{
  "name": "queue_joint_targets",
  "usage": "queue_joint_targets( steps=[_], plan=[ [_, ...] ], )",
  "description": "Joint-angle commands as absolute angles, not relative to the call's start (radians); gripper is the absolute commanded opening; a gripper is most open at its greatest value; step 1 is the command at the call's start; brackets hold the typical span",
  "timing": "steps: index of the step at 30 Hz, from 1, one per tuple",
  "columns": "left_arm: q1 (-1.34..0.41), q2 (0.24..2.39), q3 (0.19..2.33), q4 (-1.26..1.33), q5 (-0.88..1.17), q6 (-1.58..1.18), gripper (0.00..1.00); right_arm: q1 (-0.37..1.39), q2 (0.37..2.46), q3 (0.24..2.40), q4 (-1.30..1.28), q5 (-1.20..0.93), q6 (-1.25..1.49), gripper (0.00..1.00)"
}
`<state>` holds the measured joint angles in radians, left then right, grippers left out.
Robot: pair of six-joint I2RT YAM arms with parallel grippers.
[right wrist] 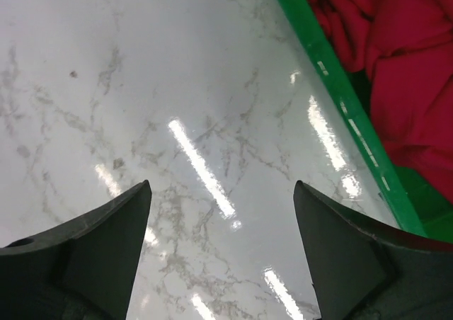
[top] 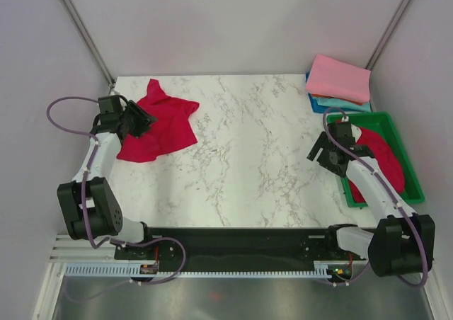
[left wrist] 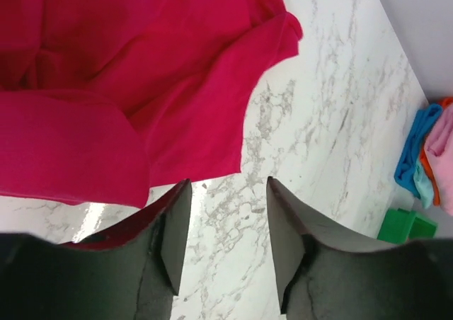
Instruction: Fold and stack the t-shirts
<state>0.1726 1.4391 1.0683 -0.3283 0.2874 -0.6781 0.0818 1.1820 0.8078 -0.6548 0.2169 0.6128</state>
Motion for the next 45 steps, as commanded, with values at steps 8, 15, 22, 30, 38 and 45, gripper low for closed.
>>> queue_joint_targets(
  steps=[8, 15, 22, 30, 38, 45],
  plan=[
    [0.181, 1.594, 1.121, -0.413, 0.106, -0.640, 0.72, 0.487, 1.178, 0.908, -0.566, 0.040, 0.581, 0.89],
    [0.181, 1.732, 1.126, -0.445, 0.069, -0.647, 0.02, 0.663, 1.324, 0.899, -0.414, 0.037, 0.607, 0.91],
    [0.140, 1.465, 0.994, -0.469, 0.031, -0.618, 0.02, 0.736, 1.688, 1.150, -0.219, -0.146, 0.555, 0.91],
    [0.143, 1.183, 0.937, -0.595, 0.046, -0.485, 0.61, 0.764, 2.230, 1.820, -0.301, -0.187, 0.502, 0.91],
    [0.129, 1.081, 0.857, -0.581, 0.074, -0.465, 0.68, 0.765, 2.592, 2.224, -0.371, -0.172, 0.528, 0.88],
    [0.115, 1.085, 0.857, -0.575, 0.083, -0.472, 0.66, 0.801, 2.657, 2.218, -0.377, -0.153, 0.552, 0.69]
  ],
)
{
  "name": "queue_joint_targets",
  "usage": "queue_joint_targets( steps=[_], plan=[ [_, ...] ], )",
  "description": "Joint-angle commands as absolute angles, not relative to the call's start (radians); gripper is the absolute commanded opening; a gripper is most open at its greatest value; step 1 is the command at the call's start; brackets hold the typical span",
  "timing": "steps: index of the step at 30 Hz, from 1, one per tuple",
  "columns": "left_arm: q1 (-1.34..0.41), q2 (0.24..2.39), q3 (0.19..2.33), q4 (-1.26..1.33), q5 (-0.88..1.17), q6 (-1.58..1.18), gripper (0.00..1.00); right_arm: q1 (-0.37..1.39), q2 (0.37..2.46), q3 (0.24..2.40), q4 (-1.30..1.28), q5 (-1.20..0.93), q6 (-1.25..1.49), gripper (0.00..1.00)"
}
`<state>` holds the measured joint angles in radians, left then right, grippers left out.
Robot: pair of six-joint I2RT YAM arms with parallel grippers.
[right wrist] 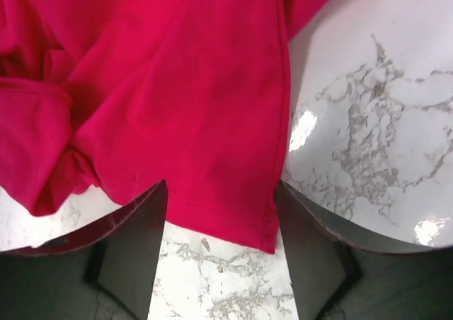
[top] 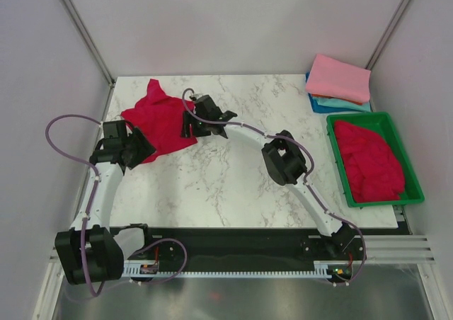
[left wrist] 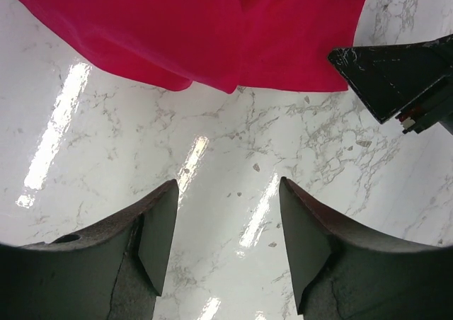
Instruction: Fold and stack the t-shirts
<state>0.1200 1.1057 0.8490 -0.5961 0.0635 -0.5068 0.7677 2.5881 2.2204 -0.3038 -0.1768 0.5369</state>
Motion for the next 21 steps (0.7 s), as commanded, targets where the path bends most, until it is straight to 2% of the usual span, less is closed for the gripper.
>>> queue_joint_targets(
  steps=[1, 2, 4, 5, 6, 10, 11, 13, 14, 15, 16, 17, 21],
  plan=[
    [0.114, 1.086, 0.859, -0.577, 0.078, -0.477, 0.66, 0.808, 2.660, 2.214, -0.377, -0.152, 0.563, 0.63],
    [0.115, 1.089, 0.859, -0.574, 0.077, -0.479, 0.66, 0.822, 2.663, 2.204, -0.367, -0.150, 0.569, 0.50],
    [0.115, 1.098, 0.859, -0.572, 0.077, -0.482, 0.66, 0.828, 2.661, 2.169, -0.350, -0.149, 0.597, 0.34],
    [0.115, 1.101, 0.859, -0.572, 0.075, -0.482, 0.66, 0.824, 2.664, 2.161, -0.333, -0.152, 0.600, 0.11],
    [0.115, 1.104, 0.859, -0.572, 0.075, -0.479, 0.66, 0.816, 2.663, 2.157, -0.328, -0.153, 0.601, 0.00],
    [0.115, 1.089, 0.859, -0.574, 0.063, -0.466, 0.64, 0.685, 2.574, 2.047, -0.295, -0.184, 0.614, 0.00],
    [0.115, 1.078, 0.859, -0.572, 0.060, -0.462, 0.64, 0.654, 2.460, 1.989, -0.272, -0.166, 0.609, 0.00],
    [0.103, 1.057, 0.856, -0.574, 0.046, -0.453, 0.64, 0.594, 2.306, 1.751, -0.243, -0.117, 0.601, 0.00],
    [0.095, 1.051, 0.854, -0.574, 0.040, -0.451, 0.64, 0.533, 2.134, 1.661, -0.210, -0.070, 0.598, 0.00],
    [0.074, 1.049, 0.853, -0.574, 0.034, -0.451, 0.64, 0.505, 2.049, 1.494, -0.203, -0.054, 0.595, 0.00],
    [0.060, 1.058, 0.854, -0.575, 0.029, -0.451, 0.64, 0.462, 1.964, 1.418, -0.196, -0.043, 0.594, 0.00],
    [0.046, 1.066, 0.856, -0.575, 0.028, -0.453, 0.64, 0.453, 1.813, 1.349, -0.193, -0.040, 0.592, 0.00],
    [-0.059, 1.114, 0.867, -0.580, 0.031, -0.469, 0.63, 0.449, 1.524, 0.997, -0.158, -0.130, 0.612, 0.00]
  ],
)
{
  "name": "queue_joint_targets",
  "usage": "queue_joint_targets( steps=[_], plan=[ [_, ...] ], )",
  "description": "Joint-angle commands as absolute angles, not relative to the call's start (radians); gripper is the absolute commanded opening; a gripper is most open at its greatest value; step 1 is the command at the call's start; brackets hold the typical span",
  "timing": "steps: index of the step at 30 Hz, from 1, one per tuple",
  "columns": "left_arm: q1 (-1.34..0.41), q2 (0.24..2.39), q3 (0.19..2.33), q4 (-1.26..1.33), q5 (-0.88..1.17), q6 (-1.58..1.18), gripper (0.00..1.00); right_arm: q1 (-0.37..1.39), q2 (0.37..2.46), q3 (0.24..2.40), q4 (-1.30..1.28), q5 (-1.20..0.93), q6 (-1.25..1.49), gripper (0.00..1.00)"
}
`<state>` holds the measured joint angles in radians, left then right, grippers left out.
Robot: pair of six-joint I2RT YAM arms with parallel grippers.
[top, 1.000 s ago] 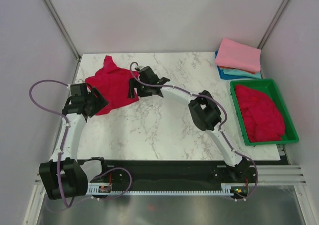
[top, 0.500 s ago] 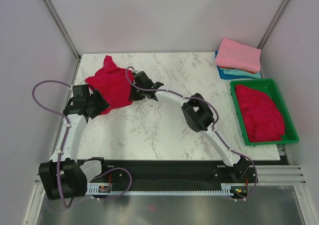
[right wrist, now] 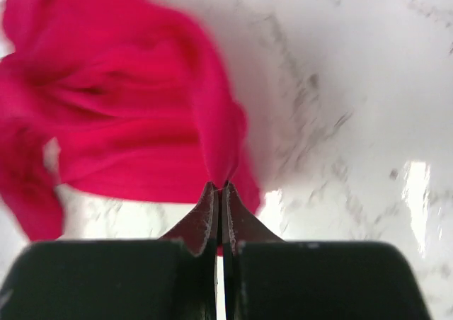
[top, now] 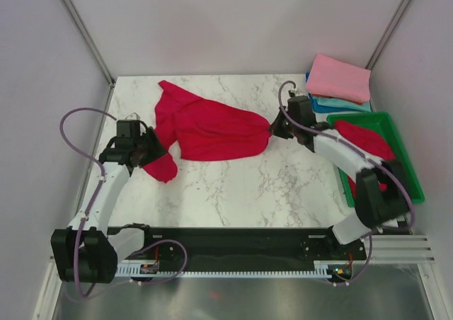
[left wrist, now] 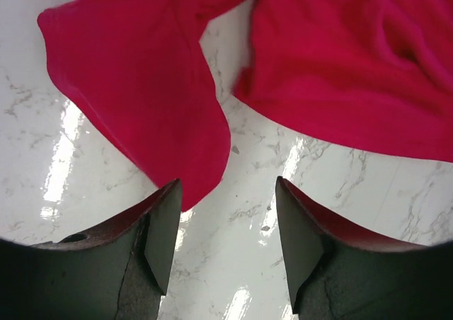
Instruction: Fold and stack the t-shirts
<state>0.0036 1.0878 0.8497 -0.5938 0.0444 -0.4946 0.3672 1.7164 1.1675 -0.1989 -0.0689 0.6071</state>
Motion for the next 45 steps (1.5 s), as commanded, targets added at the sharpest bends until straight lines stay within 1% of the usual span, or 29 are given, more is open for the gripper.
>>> queue_joint_targets(
  steps=[1, 3, 6, 7, 11, 16, 17, 18, 19, 22, 26, 29, 31, 32, 33, 35, 36, 37, 38, 39, 40, 41, 42, 43, 44, 45],
  plan=[
    [-0.077, 1.123, 0.870, -0.580, 0.020, -0.474, 0.63, 0.451, 1.444, 0.942, -0.126, -0.149, 0.629, 0.00],
    [-0.127, 1.152, 0.868, -0.581, 0.009, -0.488, 0.63, 0.459, 1.382, 0.820, -0.114, -0.160, 0.652, 0.00],
    [-0.193, 1.199, 0.870, -0.601, 0.002, -0.505, 0.63, 0.465, 1.292, 0.749, -0.144, -0.137, 0.650, 0.00],
    [-0.212, 1.201, 0.862, -0.613, -0.046, -0.511, 0.63, 0.463, 1.270, 0.747, -0.168, -0.094, 0.631, 0.00],
    [-0.274, 1.193, 0.838, -0.627, -0.101, -0.552, 0.63, 0.462, 1.126, 0.787, -0.323, 0.053, 0.592, 0.00],
    [-0.270, 1.190, 0.848, -0.641, -0.195, -0.601, 0.68, 0.431, 0.970, 0.816, -0.489, 0.274, 0.565, 0.00],
    [-0.253, 1.175, 0.856, -0.640, -0.205, -0.609, 0.68, 0.414, 0.962, 0.816, -0.500, 0.332, 0.555, 0.00],
    [-0.244, 1.155, 0.861, -0.637, -0.215, -0.630, 0.70, 0.390, 0.959, 0.819, -0.506, 0.342, 0.525, 0.00],
    [-0.233, 1.123, 0.865, -0.627, -0.219, -0.637, 0.71, 0.320, 0.975, 0.825, -0.512, 0.341, 0.511, 0.00],
    [-0.221, 1.094, 0.902, -0.612, -0.251, -0.626, 0.72, 0.176, 1.028, 0.867, -0.515, 0.221, 0.451, 0.00],
    [-0.216, 1.100, 0.939, -0.611, -0.275, -0.595, 0.75, 0.150, 1.049, 0.881, -0.497, 0.131, 0.388, 0.00],
    [-0.204, 1.169, 0.992, -0.549, -0.240, -0.543, 0.75, 0.150, 1.065, 0.850, -0.495, 0.081, 0.390, 0.00],
    [-0.204, 1.288, 1.083, -0.476, -0.133, -0.486, 0.75, 0.150, 1.063, 0.828, -0.482, 0.036, 0.414, 0.00],
    [-0.204, 1.351, 1.129, -0.463, -0.106, -0.476, 0.73, 0.150, 1.062, 0.803, -0.474, 0.022, 0.422, 0.00],
    [-0.204, 1.468, 1.232, -0.457, -0.075, -0.454, 0.72, 0.149, 1.058, 0.792, -0.465, 0.005, 0.428, 0.00],
    [-0.201, 1.607, 1.354, -0.456, -0.068, -0.443, 0.72, 0.150, 1.046, 0.767, -0.451, -0.041, 0.437, 0.00],
    [-0.199, 1.665, 1.479, -0.456, -0.037, -0.440, 0.72, 0.152, 1.042, 0.761, -0.451, -0.047, 0.440, 0.00],
    [-0.199, 1.795, 1.544, -0.457, -0.022, -0.440, 0.76, 0.152, 1.032, 0.755, -0.449, -0.052, 0.440, 0.00],
    [-0.198, 1.851, 1.608, -0.457, -0.008, -0.440, 0.82, 0.152, 1.026, 0.744, -0.449, -0.054, 0.437, 0.00],
    [-0.199, 1.921, 1.741, -0.462, 0.023, -0.443, 0.82, 0.152, 1.022, 0.739, -0.449, -0.055, 0.436, 0.00],
    [-0.199, 2.039, 1.811, -0.468, 0.037, -0.446, 0.82, 0.152, 1.014, 0.735, -0.448, -0.054, 0.431, 0.00],
    [-0.198, 2.110, 1.886, -0.492, 0.054, -0.448, 0.82, 0.152, 1.012, 0.727, -0.451, -0.055, 0.422, 0.00],
    [-0.198, 2.173, 2.039, -0.506, 0.092, -0.451, 0.82, 0.153, 1.012, 0.726, -0.451, -0.060, 0.417, 0.00],
    [-0.196, 2.230, 2.115, -0.517, 0.112, -0.454, 0.82, 0.152, 1.014, 0.724, -0.451, -0.061, 0.413, 0.00],
    [-0.198, 2.344, 2.179, -0.523, 0.133, -0.463, 0.82, 0.152, 1.017, 0.723, -0.451, -0.064, 0.411, 0.00],
    [-0.196, 2.388, 2.275, -0.522, 0.174, -0.471, 0.82, 0.152, 1.020, 0.724, -0.453, -0.075, 0.410, 0.00]
  ],
)
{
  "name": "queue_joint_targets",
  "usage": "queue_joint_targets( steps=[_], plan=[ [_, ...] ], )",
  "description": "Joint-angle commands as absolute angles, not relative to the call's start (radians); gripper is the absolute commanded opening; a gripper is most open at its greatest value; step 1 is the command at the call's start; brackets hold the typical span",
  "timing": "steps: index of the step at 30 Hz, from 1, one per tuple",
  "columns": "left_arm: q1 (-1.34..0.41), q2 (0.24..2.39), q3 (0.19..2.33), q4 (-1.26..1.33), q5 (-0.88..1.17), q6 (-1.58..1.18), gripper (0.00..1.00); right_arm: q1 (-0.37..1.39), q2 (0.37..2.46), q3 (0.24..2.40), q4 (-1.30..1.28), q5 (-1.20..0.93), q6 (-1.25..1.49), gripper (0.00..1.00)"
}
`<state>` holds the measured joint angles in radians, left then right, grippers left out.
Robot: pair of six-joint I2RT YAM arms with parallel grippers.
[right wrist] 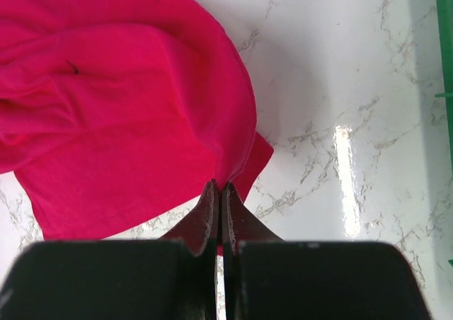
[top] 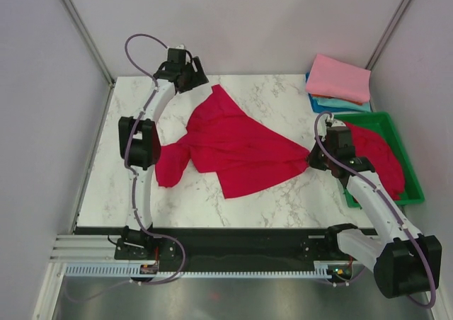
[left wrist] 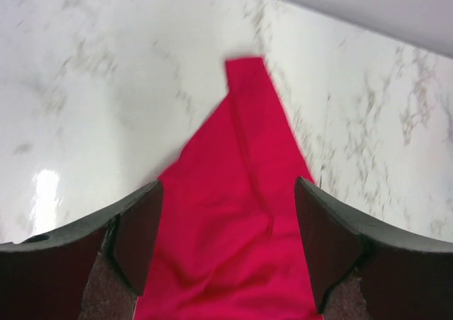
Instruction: Fold and stack the t-shirts
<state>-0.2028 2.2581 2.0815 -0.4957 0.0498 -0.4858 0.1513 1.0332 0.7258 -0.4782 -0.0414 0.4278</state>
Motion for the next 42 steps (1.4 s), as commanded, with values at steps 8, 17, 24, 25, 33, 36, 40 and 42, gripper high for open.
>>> queue_joint_targets(
  steps=[8, 17, 24, 25, 33, 36, 40, 42],
  plan=[
    [-0.153, 2.655, 2.365, -0.203, 0.411, -0.698, 0.82, 0.161, 1.043, 0.719, -0.434, -0.133, 0.420, 0.00],
    [-0.155, 2.822, 2.456, -0.068, 0.439, -0.865, 0.80, 0.164, 1.054, 0.730, -0.428, -0.156, 0.417, 0.00],
    [-0.195, 2.869, 2.497, -0.058, 0.437, -0.908, 0.71, 0.164, 1.052, 0.721, -0.434, -0.158, 0.413, 0.00],
    [-0.201, 2.872, 2.497, -0.058, 0.437, -0.920, 0.62, 0.164, 1.052, 0.719, -0.436, -0.158, 0.411, 0.00],
    [-0.210, 2.867, 2.496, -0.054, 0.373, -0.934, 0.02, 0.164, 1.045, 0.710, -0.439, -0.149, 0.405, 0.00],
    [-0.204, 2.840, 2.491, -0.048, 0.371, -0.945, 0.02, 0.164, 1.057, 0.704, -0.428, -0.149, 0.410, 0.00],
    [-0.190, 2.691, 2.416, -0.073, 0.361, -0.902, 0.02, 0.164, 1.063, 0.722, -0.425, -0.143, 0.414, 0.00],
    [-0.184, 2.613, 2.376, -0.098, 0.341, -0.871, 0.02, 0.164, 1.065, 0.742, -0.426, -0.137, 0.417, 0.00]
  ],
)
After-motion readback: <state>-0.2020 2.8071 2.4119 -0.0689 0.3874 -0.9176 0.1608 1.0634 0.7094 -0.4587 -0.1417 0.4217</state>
